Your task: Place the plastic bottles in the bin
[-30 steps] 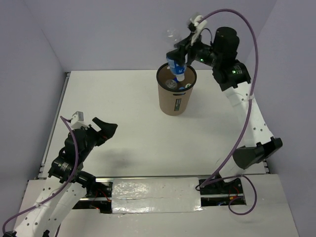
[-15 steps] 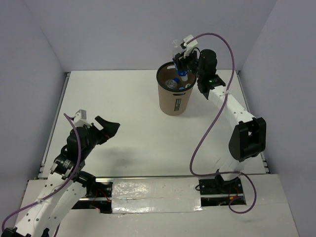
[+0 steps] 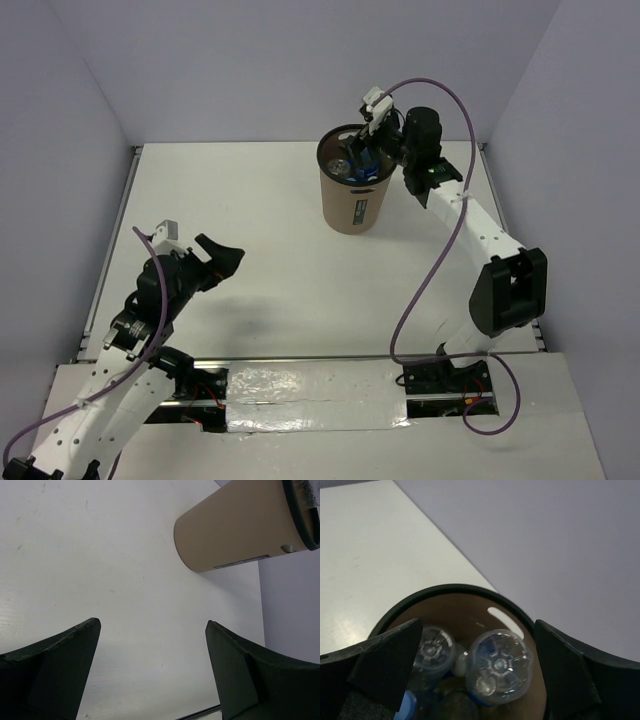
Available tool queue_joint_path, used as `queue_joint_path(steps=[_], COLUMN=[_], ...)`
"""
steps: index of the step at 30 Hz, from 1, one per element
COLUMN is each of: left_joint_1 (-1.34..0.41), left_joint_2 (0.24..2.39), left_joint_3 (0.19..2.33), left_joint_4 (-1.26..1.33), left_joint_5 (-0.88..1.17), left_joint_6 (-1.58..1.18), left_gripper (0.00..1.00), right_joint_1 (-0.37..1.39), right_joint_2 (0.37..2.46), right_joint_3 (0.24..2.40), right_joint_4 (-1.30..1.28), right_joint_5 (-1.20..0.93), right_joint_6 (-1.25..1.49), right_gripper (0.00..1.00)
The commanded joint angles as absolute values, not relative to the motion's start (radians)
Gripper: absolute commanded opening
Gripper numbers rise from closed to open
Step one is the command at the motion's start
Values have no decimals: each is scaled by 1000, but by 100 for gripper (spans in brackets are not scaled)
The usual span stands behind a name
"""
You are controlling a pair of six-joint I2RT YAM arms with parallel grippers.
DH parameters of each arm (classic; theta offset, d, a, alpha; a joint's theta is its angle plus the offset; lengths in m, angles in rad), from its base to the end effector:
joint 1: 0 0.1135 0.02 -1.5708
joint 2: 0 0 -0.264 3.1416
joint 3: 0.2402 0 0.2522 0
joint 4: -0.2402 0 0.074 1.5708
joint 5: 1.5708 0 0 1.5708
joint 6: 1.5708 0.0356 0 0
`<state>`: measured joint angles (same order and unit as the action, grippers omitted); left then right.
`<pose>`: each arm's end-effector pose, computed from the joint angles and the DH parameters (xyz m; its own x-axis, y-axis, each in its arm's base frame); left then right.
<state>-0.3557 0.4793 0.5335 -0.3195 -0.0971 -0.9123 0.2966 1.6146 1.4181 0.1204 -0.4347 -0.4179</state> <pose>0.1256 -0.0430 0.2797 -0.3552 -0.7078 -0.6106 -0.0360 0.6631 -0.7477 0.3681 0.1282 0.3802 0.2041 -0.3225 -0.9243 -0.6388 0.6716 -0.3754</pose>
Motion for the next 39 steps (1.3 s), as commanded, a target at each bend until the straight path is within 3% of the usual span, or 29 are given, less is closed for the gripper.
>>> queue_joint_path(steps=[1, 8, 12, 23, 31, 39], left_joint_1=[-351, -351, -351, -351, -351, -351], left_joint_2=[502, 543, 571, 660, 681, 631], left_joint_3=[587, 643, 679, 756, 755, 710], left_joint_4=[-249, -203, -170, -121, -97, -106], left_joint_5=[-71, -23, 14, 92, 110, 95], left_joint_6=[-871, -838, -810, -784, -802, -836], left_gripper=[99, 99, 99, 99, 99, 99], right_joint_1=[301, 285, 272, 273, 270, 271], right_joint_2=[1520, 1454, 1347, 970, 899, 856], right_joint_3=[1526, 1758, 1683, 1243, 1083, 962], right_joint_4=[11, -406, -511, -476, -420, -301], right_joint_5=[-465, -436, -400, -273, -135, -155], right_joint_6=[-319, -123, -40, 52, 61, 37], right_gripper=[100, 100, 100, 100, 100, 99])
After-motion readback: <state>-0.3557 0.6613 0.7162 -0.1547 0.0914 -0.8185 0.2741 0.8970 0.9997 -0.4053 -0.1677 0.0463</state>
